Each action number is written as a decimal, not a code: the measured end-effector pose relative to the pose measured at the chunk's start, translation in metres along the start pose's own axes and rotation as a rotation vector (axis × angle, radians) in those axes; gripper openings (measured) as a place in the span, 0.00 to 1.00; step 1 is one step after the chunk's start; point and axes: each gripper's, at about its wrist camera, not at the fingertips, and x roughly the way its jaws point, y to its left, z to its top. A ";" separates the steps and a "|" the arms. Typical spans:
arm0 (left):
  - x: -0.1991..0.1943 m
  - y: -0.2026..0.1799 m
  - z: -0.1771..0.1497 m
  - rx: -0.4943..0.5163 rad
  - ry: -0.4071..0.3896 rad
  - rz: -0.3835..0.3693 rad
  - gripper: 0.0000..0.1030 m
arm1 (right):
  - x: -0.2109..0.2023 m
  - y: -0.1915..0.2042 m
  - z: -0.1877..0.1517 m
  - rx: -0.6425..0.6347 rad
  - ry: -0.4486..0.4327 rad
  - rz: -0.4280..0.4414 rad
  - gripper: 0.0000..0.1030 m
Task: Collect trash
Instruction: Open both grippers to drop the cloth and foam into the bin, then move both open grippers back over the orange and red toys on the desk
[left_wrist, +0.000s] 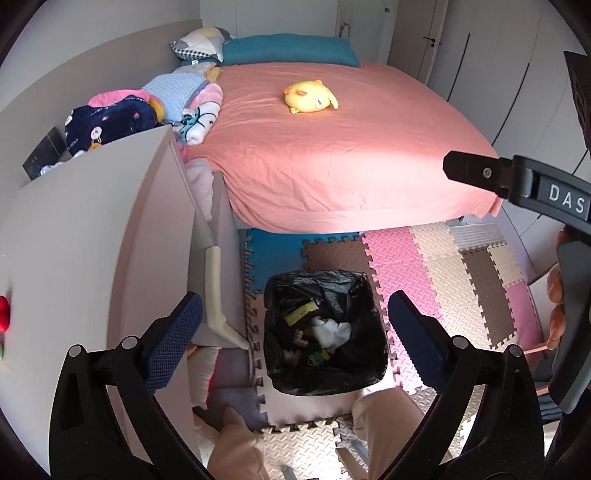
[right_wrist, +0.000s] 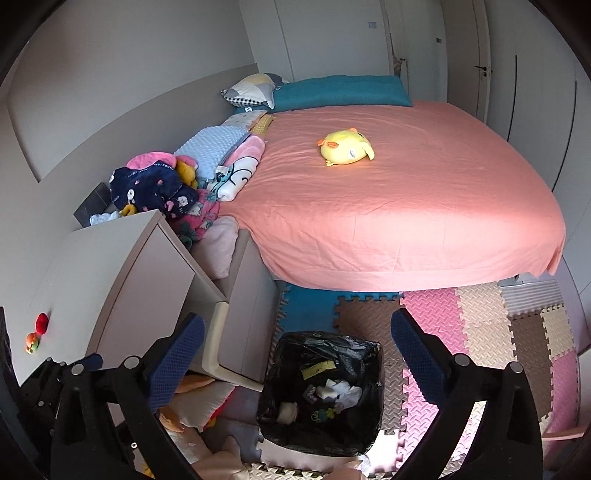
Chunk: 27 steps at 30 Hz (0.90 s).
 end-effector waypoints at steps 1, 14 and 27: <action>-0.001 -0.002 -0.001 0.000 -0.003 0.002 0.94 | 0.000 0.002 0.000 -0.002 0.002 0.000 0.97; -0.016 0.031 -0.009 -0.061 -0.033 0.014 0.94 | -0.001 0.040 -0.004 -0.050 0.007 0.030 0.97; -0.040 0.078 -0.024 -0.151 -0.070 0.046 0.94 | -0.001 0.101 -0.011 -0.142 0.012 0.093 0.97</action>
